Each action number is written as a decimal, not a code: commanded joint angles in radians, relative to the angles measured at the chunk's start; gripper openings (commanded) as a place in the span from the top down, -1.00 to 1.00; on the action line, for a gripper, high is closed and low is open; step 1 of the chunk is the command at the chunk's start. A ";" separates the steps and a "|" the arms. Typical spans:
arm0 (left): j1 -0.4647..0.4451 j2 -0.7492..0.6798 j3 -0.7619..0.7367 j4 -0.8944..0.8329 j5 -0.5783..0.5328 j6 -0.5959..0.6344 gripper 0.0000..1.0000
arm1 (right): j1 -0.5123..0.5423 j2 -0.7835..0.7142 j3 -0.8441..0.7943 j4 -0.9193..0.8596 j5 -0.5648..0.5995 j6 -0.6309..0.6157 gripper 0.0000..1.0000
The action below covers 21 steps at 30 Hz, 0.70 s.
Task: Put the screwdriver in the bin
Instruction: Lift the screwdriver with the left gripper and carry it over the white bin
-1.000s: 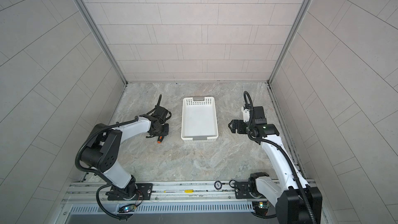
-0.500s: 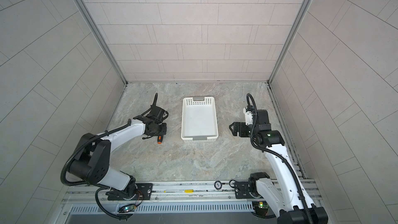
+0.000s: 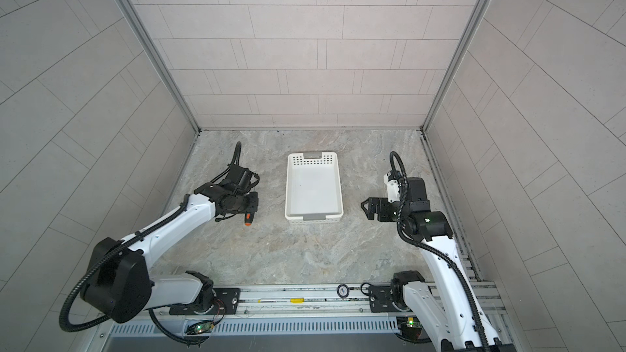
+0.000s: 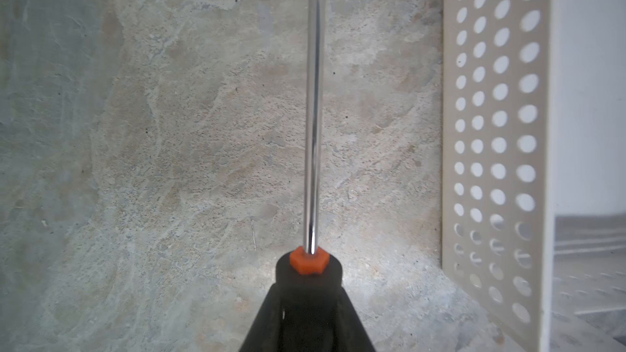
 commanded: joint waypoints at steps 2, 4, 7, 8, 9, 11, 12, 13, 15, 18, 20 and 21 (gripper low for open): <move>-0.090 0.013 0.136 -0.075 -0.041 -0.029 0.78 | -0.002 -0.031 0.038 -0.044 -0.031 0.019 -0.97; -0.125 0.034 0.201 -0.103 -0.057 -0.024 0.78 | -0.003 -0.037 0.044 -0.076 -0.032 0.019 -0.97; -0.179 0.066 0.285 -0.131 -0.085 -0.015 0.81 | -0.003 -0.059 0.057 -0.131 -0.022 0.003 -0.97; -0.193 0.077 0.301 -0.130 -0.086 -0.012 0.82 | -0.003 -0.067 0.060 -0.145 -0.016 -0.003 -0.97; -0.206 0.093 0.323 -0.129 -0.083 -0.013 0.82 | -0.003 -0.078 0.063 -0.160 -0.009 -0.006 -0.97; -0.232 0.130 0.365 -0.123 -0.076 -0.013 0.83 | -0.003 -0.093 0.069 -0.181 -0.004 -0.009 -0.97; -0.249 0.151 0.389 -0.122 -0.076 -0.012 0.83 | -0.003 -0.099 0.073 -0.188 -0.003 -0.011 -0.97; -0.266 0.177 0.409 -0.117 -0.077 -0.007 0.83 | -0.003 -0.102 0.076 -0.194 -0.001 -0.012 -0.97; -0.298 0.226 0.454 -0.110 -0.080 0.006 0.83 | -0.003 -0.107 0.076 -0.201 -0.004 -0.007 -0.97; -0.333 0.307 0.532 -0.117 -0.082 0.019 0.83 | -0.003 -0.120 0.075 -0.214 -0.018 0.011 -0.97; -0.347 0.347 0.562 -0.096 -0.073 0.028 0.83 | -0.003 -0.133 0.071 -0.216 -0.024 0.020 -0.97; -0.352 0.373 0.580 -0.090 -0.064 0.029 0.83 | -0.003 -0.141 0.068 -0.217 -0.023 0.028 -0.97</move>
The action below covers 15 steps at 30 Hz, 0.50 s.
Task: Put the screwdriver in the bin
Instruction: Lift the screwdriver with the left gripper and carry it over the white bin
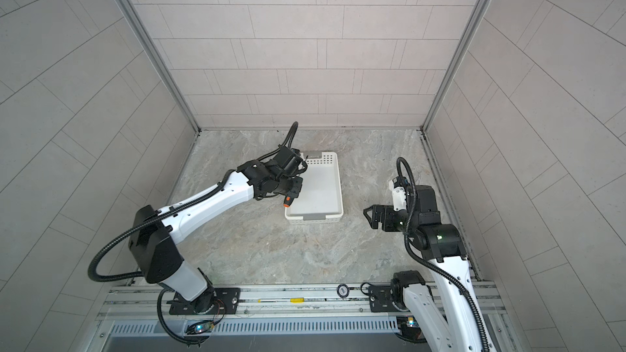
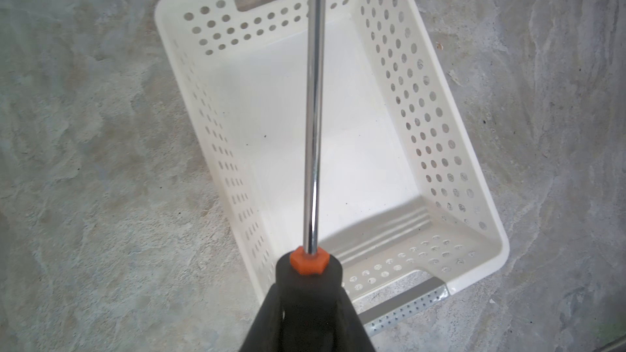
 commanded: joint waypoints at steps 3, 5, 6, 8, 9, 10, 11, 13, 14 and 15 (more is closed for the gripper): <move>-0.019 0.104 0.108 0.006 0.020 0.017 0.83 | -0.003 -0.034 -0.006 -0.045 -0.009 0.022 -0.97; -0.020 0.145 0.132 0.017 0.033 0.027 0.83 | -0.003 -0.041 -0.010 -0.064 -0.008 0.002 -0.97; -0.020 0.168 0.148 0.019 0.045 0.033 0.83 | -0.003 -0.044 -0.009 -0.080 0.000 -0.012 -0.97; -0.020 0.210 0.181 0.013 0.054 0.044 0.83 | -0.003 -0.047 0.001 -0.119 0.026 -0.040 -0.97; -0.022 0.231 0.195 0.014 0.058 0.049 0.83 | -0.003 -0.048 0.010 -0.137 0.043 -0.047 -0.97; -0.020 0.251 0.206 0.018 0.061 0.053 0.83 | -0.003 -0.055 0.010 -0.145 0.048 -0.046 -0.97; -0.021 0.266 0.215 0.024 0.063 0.059 0.83 | -0.003 -0.062 0.008 -0.146 0.044 -0.046 -0.97; -0.021 0.306 0.239 0.024 0.061 0.061 0.82 | -0.003 -0.079 -0.002 -0.145 0.047 -0.040 -0.97; -0.022 0.323 0.250 0.022 0.061 0.064 0.82 | -0.003 -0.081 -0.004 -0.150 0.055 -0.040 -0.97; -0.022 0.339 0.258 0.025 0.066 0.065 0.82 | -0.003 -0.083 -0.003 -0.153 0.061 -0.038 -0.97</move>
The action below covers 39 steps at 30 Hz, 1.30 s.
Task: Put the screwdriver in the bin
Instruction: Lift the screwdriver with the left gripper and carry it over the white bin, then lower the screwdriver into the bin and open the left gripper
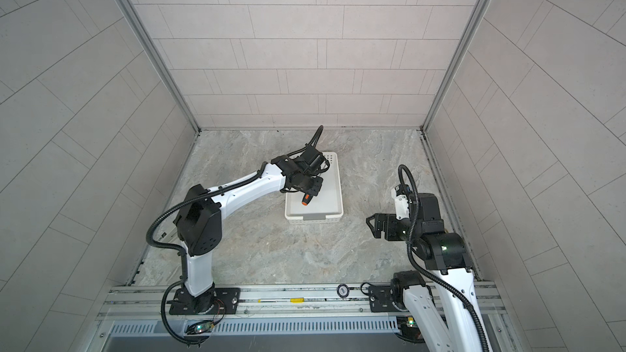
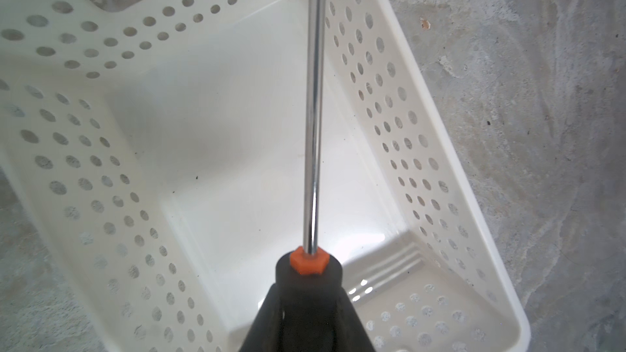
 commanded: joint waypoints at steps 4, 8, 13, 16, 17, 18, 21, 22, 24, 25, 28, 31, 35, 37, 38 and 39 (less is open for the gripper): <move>-0.001 0.105 0.080 0.004 0.018 0.018 0.82 | -0.003 -0.016 -0.011 -0.035 0.039 -0.014 -0.97; -0.001 0.155 0.094 -0.003 0.005 0.027 0.82 | -0.003 -0.008 -0.032 -0.013 0.045 -0.008 -0.96; 0.001 0.204 0.119 -0.032 -0.026 0.027 0.80 | -0.003 -0.029 -0.041 -0.007 0.064 0.004 -0.95; 0.001 0.223 0.136 -0.039 -0.023 0.033 0.76 | -0.003 -0.049 -0.050 -0.005 0.071 0.009 -0.94; 0.001 0.226 0.141 -0.045 -0.021 0.035 0.75 | -0.003 -0.057 -0.049 -0.005 0.072 0.009 -0.94; 0.001 0.228 0.141 -0.046 -0.021 0.036 0.74 | -0.003 -0.061 -0.049 -0.004 0.075 0.012 -0.94; 0.001 0.224 0.131 -0.038 -0.021 0.040 0.69 | -0.003 -0.064 -0.052 -0.002 0.079 0.014 -0.94; 0.001 0.225 0.131 -0.041 -0.024 0.040 0.67 | -0.003 -0.065 -0.052 -0.003 0.081 0.014 -0.94; 0.002 0.221 0.125 -0.043 -0.025 0.040 0.59 | -0.003 -0.068 -0.054 -0.002 0.084 0.017 -0.94; 0.002 0.219 0.120 -0.035 -0.025 0.039 0.53 | -0.003 -0.069 -0.054 -0.001 0.084 0.017 -0.94; 0.005 0.223 0.118 -0.031 -0.020 0.046 0.45 | -0.003 -0.074 -0.056 0.000 0.087 0.017 -0.93; 0.014 0.222 0.114 -0.029 -0.016 0.047 0.44 | -0.003 -0.091 -0.061 0.004 0.092 0.022 -0.93; 0.025 0.224 0.114 -0.024 0.000 0.047 0.39 | -0.003 -0.097 -0.065 0.007 0.092 0.025 -0.92; 0.027 0.219 0.115 -0.027 0.006 0.049 0.37 | -0.003 -0.097 -0.065 0.007 0.097 0.025 -0.92; 0.028 0.211 0.108 -0.020 0.006 0.049 0.32 | -0.003 -0.098 -0.065 0.007 0.097 0.026 -0.92; 0.027 0.206 0.104 -0.015 0.009 0.050 0.27 | -0.003 -0.097 -0.065 0.007 0.098 0.027 -0.92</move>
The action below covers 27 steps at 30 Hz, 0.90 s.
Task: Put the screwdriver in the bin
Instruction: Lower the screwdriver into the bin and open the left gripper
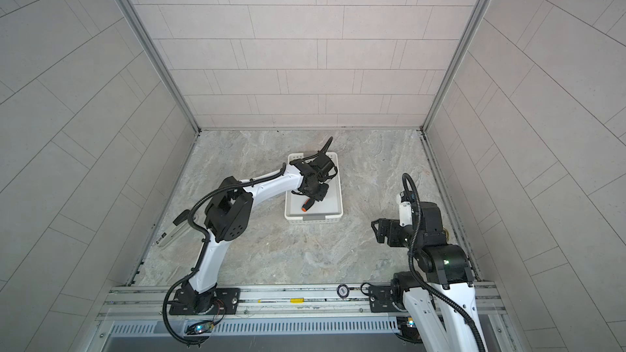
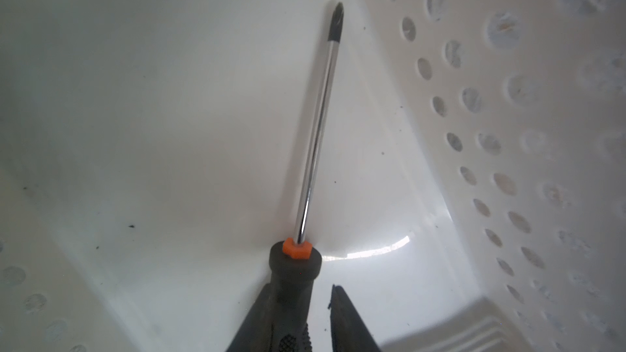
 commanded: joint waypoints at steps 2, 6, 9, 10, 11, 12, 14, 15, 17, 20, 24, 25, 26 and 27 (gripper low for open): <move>0.013 -0.029 0.002 -0.001 0.023 0.002 0.17 | -0.003 -0.010 -0.007 -0.001 0.020 0.009 -0.92; 0.027 -0.086 0.017 0.001 0.056 0.001 -0.20 | -0.003 -0.010 -0.009 -0.001 0.023 0.010 -0.92; 0.033 -0.126 0.051 -0.028 0.043 0.020 -0.46 | -0.002 -0.005 -0.007 -0.004 0.024 0.010 -0.92; 0.034 -0.140 0.064 -0.038 0.041 0.030 -0.66 | -0.002 -0.005 -0.007 -0.004 0.026 0.010 -0.92; 0.033 -0.159 0.073 -0.045 0.034 0.041 -0.84 | -0.002 -0.004 -0.008 -0.004 0.028 0.012 -0.92; 0.035 -0.180 0.078 -0.053 0.024 0.051 -0.97 | -0.002 -0.004 -0.009 -0.002 0.028 0.012 -0.92; 0.041 -0.219 0.087 -0.059 0.007 0.074 -0.99 | -0.002 0.001 -0.009 -0.005 0.028 0.011 -0.92; 0.047 -0.240 0.092 -0.069 0.004 0.084 -0.99 | -0.002 0.001 -0.007 -0.007 0.029 0.011 -0.92; 0.066 -0.290 0.094 -0.089 0.009 0.108 -0.99 | -0.001 -0.003 -0.007 -0.006 0.036 0.015 -0.92; 0.093 -0.385 0.055 -0.090 -0.030 0.152 -0.99 | -0.002 -0.003 -0.009 -0.005 0.043 0.018 -0.92; 0.110 -0.470 -0.030 0.056 -0.060 0.137 -1.00 | -0.002 -0.004 -0.009 -0.010 0.057 0.024 -0.92; 0.110 -0.466 -0.027 0.080 -0.014 0.124 -1.00 | 0.000 -0.004 -0.009 -0.013 0.057 0.024 -0.92; 0.109 -0.456 -0.015 0.087 0.029 0.110 -0.99 | 0.004 -0.005 -0.009 -0.018 0.063 0.027 -0.92; 0.110 -0.441 -0.003 0.083 0.059 0.104 -0.99 | 0.013 -0.008 -0.007 -0.027 0.083 0.035 -0.92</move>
